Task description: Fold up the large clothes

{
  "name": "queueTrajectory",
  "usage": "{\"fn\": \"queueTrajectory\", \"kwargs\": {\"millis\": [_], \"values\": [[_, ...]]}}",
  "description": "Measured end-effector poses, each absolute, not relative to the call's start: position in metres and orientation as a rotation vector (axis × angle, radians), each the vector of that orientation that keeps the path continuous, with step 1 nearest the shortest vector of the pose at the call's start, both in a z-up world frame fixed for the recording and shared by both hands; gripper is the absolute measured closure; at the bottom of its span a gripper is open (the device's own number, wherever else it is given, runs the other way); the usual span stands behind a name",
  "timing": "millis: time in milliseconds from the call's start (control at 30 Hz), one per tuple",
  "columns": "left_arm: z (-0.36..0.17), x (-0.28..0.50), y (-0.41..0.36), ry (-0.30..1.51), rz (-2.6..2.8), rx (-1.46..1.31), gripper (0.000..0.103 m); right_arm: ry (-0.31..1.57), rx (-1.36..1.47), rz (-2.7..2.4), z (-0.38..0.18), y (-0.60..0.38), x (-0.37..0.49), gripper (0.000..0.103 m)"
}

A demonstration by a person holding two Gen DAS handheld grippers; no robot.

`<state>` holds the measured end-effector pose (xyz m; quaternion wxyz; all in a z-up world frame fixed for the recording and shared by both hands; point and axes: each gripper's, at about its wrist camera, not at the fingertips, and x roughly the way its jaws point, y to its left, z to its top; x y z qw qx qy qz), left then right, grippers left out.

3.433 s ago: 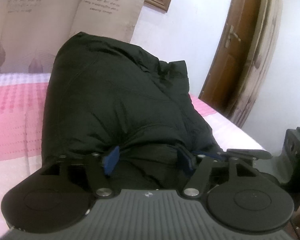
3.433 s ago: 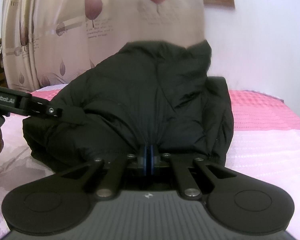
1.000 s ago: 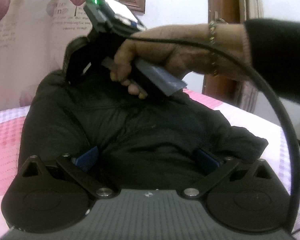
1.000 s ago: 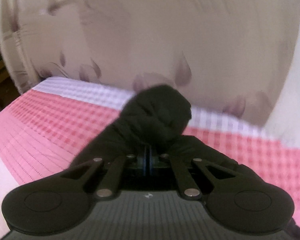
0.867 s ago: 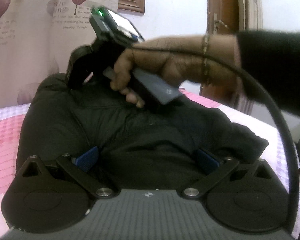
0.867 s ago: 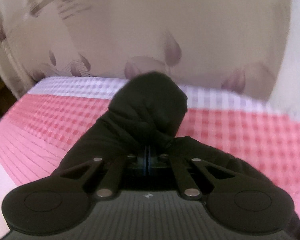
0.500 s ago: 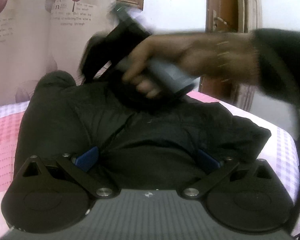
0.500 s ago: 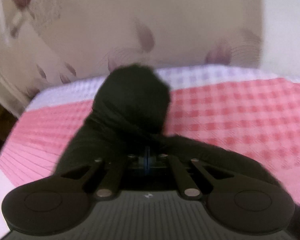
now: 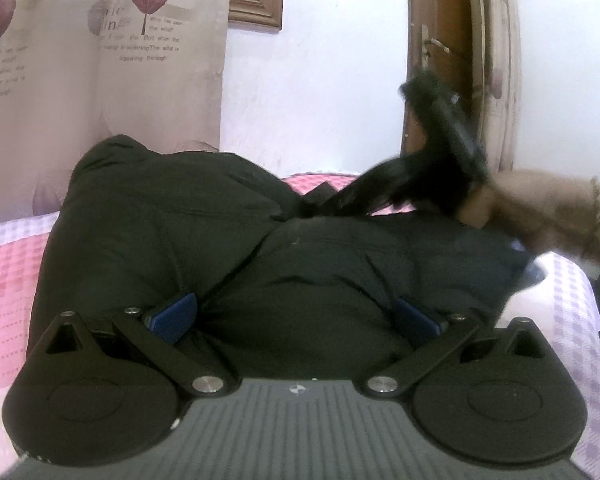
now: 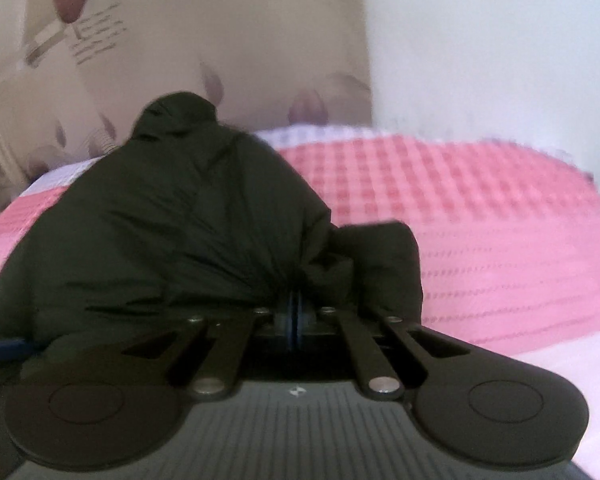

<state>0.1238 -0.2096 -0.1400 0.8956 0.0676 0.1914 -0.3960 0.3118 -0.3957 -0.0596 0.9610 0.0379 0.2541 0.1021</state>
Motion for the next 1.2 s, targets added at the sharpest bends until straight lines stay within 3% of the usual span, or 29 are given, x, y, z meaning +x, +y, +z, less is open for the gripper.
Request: {"fn": "queueTrajectory", "kwargs": {"millis": [233,367,433,500,533,567,667,700,1000,1033,1067,1133,1200], "values": [[-0.144,0.122,-0.212,0.399,-0.810,0.162,0.000,0.514,0.180,0.233,-0.067,-0.405,0.318,0.103],[-0.143,0.125,-0.205,0.391,-0.829,0.125,0.000,0.407,0.380,0.238,-0.042,-0.443,0.256,0.097],[-0.144,0.123,-0.205,0.382,-0.828,0.125,0.000,0.426,0.394,0.257,-0.044,-0.449,0.220,0.077],[-0.144,0.121,-0.206,0.374,-0.823,0.132,0.000,0.408,0.391,0.262,-0.054,-0.446,0.182,0.040],[-0.144,0.120,-0.206,0.371,-0.822,0.133,0.000,0.417,0.375,0.264,-0.059,-0.441,0.170,0.036],[-0.144,0.120,-0.206,0.368,-0.823,0.133,0.000,0.429,0.338,0.265,-0.067,-0.432,0.159,0.038],[-0.145,0.117,-0.202,0.353,-0.837,0.118,0.000,0.460,0.291,0.241,-0.087,-0.419,0.150,0.075],[-0.144,0.115,-0.201,0.349,-0.834,0.116,0.000,0.455,0.315,0.218,-0.094,-0.419,0.150,0.079],[-0.128,0.109,-0.179,0.351,-0.835,0.090,0.000,0.480,0.456,0.260,-0.107,-0.433,0.164,0.078],[-0.120,0.110,-0.170,0.335,-0.826,0.063,0.000,0.473,0.473,0.267,-0.106,-0.438,0.159,0.075],[-0.114,0.111,-0.163,0.323,-0.815,0.040,0.000,0.457,0.490,0.259,-0.103,-0.445,0.155,0.062],[-0.102,0.121,-0.147,0.333,-0.787,-0.013,0.000,0.401,0.511,0.234,-0.095,-0.455,0.145,0.017],[-0.094,0.141,-0.131,0.368,-0.764,-0.071,0.000,0.371,0.523,0.267,-0.089,-0.462,0.146,0.007]]}}
